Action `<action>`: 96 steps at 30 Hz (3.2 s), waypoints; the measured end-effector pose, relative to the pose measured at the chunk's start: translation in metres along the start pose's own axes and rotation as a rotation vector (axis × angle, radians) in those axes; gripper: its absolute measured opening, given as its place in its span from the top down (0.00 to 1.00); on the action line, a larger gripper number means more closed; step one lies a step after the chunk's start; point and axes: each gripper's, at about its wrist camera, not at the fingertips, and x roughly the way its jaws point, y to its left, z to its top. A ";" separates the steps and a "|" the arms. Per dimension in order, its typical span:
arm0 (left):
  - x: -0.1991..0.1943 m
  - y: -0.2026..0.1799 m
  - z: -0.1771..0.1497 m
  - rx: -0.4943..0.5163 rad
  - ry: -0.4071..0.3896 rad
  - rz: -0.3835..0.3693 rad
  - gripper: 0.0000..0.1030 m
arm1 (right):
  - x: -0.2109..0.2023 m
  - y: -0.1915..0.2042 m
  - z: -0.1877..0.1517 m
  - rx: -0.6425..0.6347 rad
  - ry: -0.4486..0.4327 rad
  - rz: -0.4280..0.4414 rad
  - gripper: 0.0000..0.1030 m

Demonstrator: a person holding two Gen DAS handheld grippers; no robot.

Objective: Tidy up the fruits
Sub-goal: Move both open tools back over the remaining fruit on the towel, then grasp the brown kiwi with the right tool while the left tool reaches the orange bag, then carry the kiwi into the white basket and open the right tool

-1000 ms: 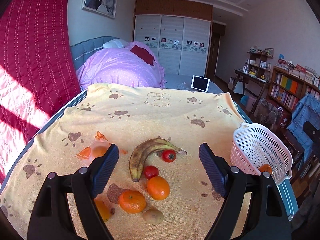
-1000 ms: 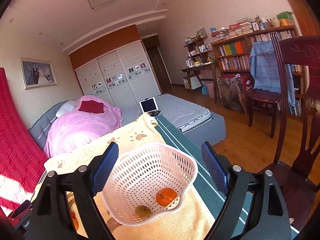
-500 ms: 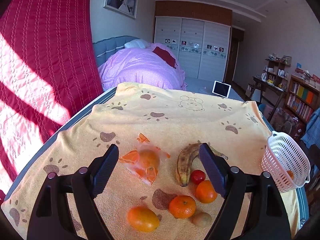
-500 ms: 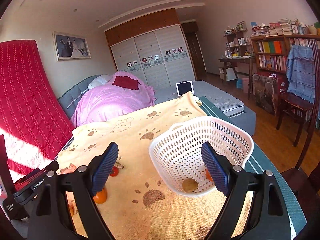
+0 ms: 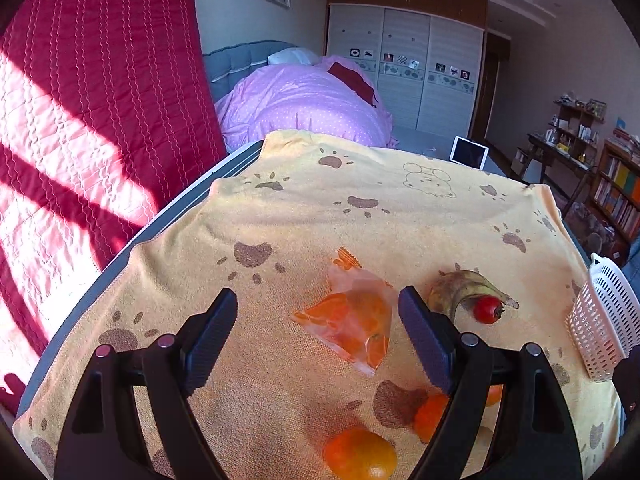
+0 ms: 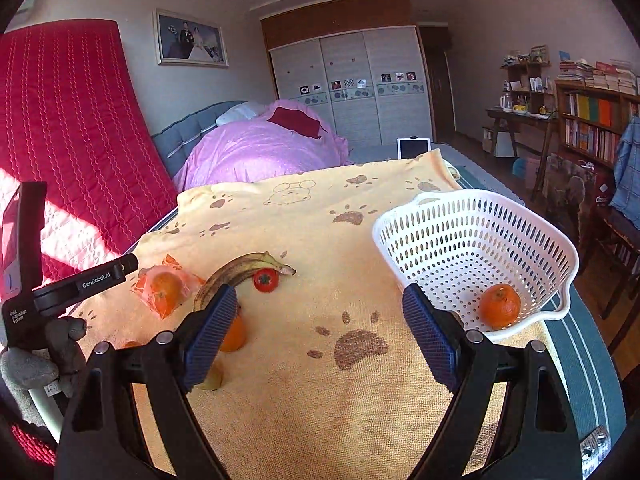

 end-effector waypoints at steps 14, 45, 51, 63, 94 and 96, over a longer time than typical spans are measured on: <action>0.046 -0.007 0.008 0.086 0.128 -0.155 0.20 | 0.007 0.007 -0.007 -0.033 0.062 0.051 0.16; 0.041 0.023 0.005 -0.023 0.003 -0.162 0.53 | 0.034 0.030 -0.026 -0.131 0.243 0.257 0.16; 0.052 0.043 0.007 -0.130 0.071 -0.189 0.51 | 0.044 0.048 -0.030 -0.206 0.334 0.271 0.25; 0.067 0.049 -0.005 -0.160 0.179 -0.237 0.27 | 0.081 0.087 -0.044 -0.265 0.501 0.252 0.65; 0.059 0.030 -0.028 0.027 0.269 -0.316 0.16 | 0.024 -0.073 0.057 0.167 0.194 -0.198 0.72; 0.059 0.029 -0.029 0.034 0.266 -0.305 0.17 | 0.025 -0.084 0.056 0.191 0.193 -0.231 0.72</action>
